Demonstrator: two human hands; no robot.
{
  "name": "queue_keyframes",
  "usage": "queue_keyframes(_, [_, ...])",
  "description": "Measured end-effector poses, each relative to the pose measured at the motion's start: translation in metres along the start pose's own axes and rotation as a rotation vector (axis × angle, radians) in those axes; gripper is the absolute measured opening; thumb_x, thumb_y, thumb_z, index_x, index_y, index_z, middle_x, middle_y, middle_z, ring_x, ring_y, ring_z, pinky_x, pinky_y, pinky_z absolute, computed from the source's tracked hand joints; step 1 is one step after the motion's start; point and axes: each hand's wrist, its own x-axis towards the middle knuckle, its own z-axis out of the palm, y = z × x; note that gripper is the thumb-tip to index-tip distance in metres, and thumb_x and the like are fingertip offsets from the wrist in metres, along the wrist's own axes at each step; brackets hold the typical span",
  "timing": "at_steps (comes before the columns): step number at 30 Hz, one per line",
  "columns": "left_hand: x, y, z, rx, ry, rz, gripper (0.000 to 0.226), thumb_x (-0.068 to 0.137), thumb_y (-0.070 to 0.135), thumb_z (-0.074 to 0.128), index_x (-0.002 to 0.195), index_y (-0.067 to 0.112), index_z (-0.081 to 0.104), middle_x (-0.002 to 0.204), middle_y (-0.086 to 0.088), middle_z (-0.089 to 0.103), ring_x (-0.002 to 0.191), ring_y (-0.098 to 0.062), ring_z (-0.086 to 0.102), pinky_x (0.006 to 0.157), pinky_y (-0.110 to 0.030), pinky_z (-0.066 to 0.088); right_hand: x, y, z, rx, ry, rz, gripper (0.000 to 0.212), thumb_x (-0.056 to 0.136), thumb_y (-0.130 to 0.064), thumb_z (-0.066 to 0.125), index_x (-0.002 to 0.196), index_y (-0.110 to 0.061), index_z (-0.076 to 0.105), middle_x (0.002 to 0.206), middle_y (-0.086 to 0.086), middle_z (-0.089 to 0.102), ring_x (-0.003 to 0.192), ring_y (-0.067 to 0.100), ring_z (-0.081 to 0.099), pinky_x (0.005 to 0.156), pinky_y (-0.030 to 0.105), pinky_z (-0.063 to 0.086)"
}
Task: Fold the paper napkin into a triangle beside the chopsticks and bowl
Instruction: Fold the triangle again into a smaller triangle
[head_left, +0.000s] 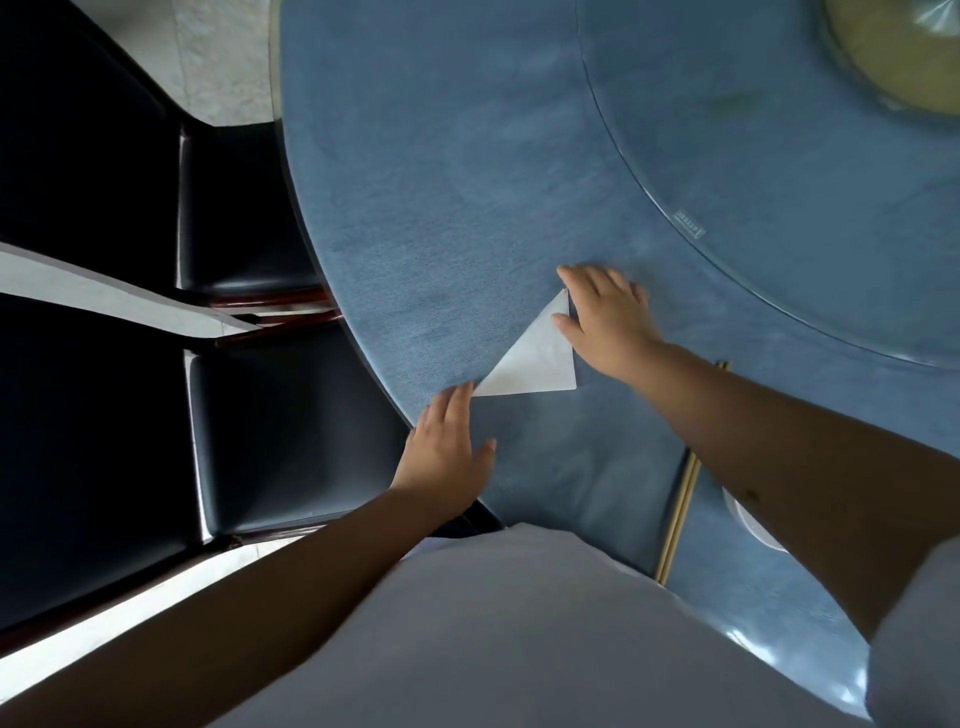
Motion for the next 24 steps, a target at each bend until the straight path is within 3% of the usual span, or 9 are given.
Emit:
queue_keyframes(3, [0.014,0.006,-0.007,-0.182,0.028,-0.190,0.054,0.089,0.030,0.058,0.138,0.016,0.040,0.131,-0.001,0.048,0.108,-0.017,0.052,0.092,-0.031,0.042,0.014,0.002,-0.009,-0.043,-0.040,-0.069,0.044,0.087,-0.028,0.062,0.128,-0.016,0.054,0.131,0.008,0.053,0.121,0.032,0.043,0.097,0.044,0.033])
queue_keyframes(6, [0.030,0.010,-0.014,-0.178,0.046,-0.292,0.038,0.088,0.033,0.059,0.122,0.017,0.054,0.109,0.004,0.057,0.094,-0.014,0.053,0.079,-0.027,0.041,0.025,0.005,-0.016,-0.062,-0.102,-0.122,0.036,0.085,-0.027,0.064,0.119,-0.016,0.059,0.124,0.008,0.054,0.118,0.032,0.045,0.096,0.043,0.034])
queue_keyframes(9, [0.040,0.010,-0.019,-0.117,-0.013,-0.326,0.029,0.087,0.039,0.060,0.109,0.021,0.060,0.099,0.007,0.061,0.089,-0.014,0.058,0.077,-0.028,0.047,0.030,0.008,-0.017,-0.028,-0.117,-0.161,0.026,0.086,-0.025,0.064,0.110,-0.016,0.063,0.116,0.007,0.057,0.113,0.030,0.047,0.093,0.040,0.035])
queue_keyframes(12, [0.047,0.010,-0.020,-0.094,-0.072,-0.324,0.025,0.086,0.042,0.061,0.102,0.024,0.063,0.098,0.006,0.064,0.085,-0.014,0.060,0.079,-0.034,0.055,0.029,0.011,-0.015,0.001,-0.097,-0.195,0.015,0.086,-0.024,0.063,0.098,-0.015,0.065,0.109,0.006,0.059,0.108,0.029,0.048,0.090,0.039,0.037])
queue_keyframes(15, [0.049,0.012,-0.020,-0.114,-0.096,-0.297,0.008,0.087,0.032,0.057,0.087,0.027,0.064,0.087,0.005,0.065,0.075,-0.017,0.064,0.071,-0.040,0.059,0.029,0.011,-0.014,0.021,-0.090,-0.195,0.012,0.087,-0.023,0.063,0.093,-0.014,0.066,0.107,0.006,0.059,0.107,0.029,0.048,0.088,0.039,0.038])
queue_keyframes(19, [0.048,0.015,-0.020,-0.069,-0.041,-0.236,0.014,0.088,0.022,0.050,0.079,0.026,0.061,0.082,0.001,0.064,0.073,-0.021,0.063,0.062,-0.036,0.056,0.029,0.012,-0.014,0.024,-0.087,-0.202,0.009,0.087,-0.020,0.061,0.090,-0.013,0.066,0.105,0.006,0.060,0.104,0.029,0.049,0.085,0.039,0.041])
queue_keyframes(24, [0.044,0.018,-0.015,-0.081,0.052,-0.153,0.005,0.088,0.021,0.058,0.088,0.017,0.055,0.087,0.000,0.060,0.079,-0.021,0.058,0.068,-0.035,0.051,0.028,0.012,-0.013,0.037,-0.073,-0.230,0.020,0.087,-0.019,0.064,0.106,-0.013,0.064,0.107,0.008,0.061,0.106,0.031,0.050,0.085,0.040,0.041])
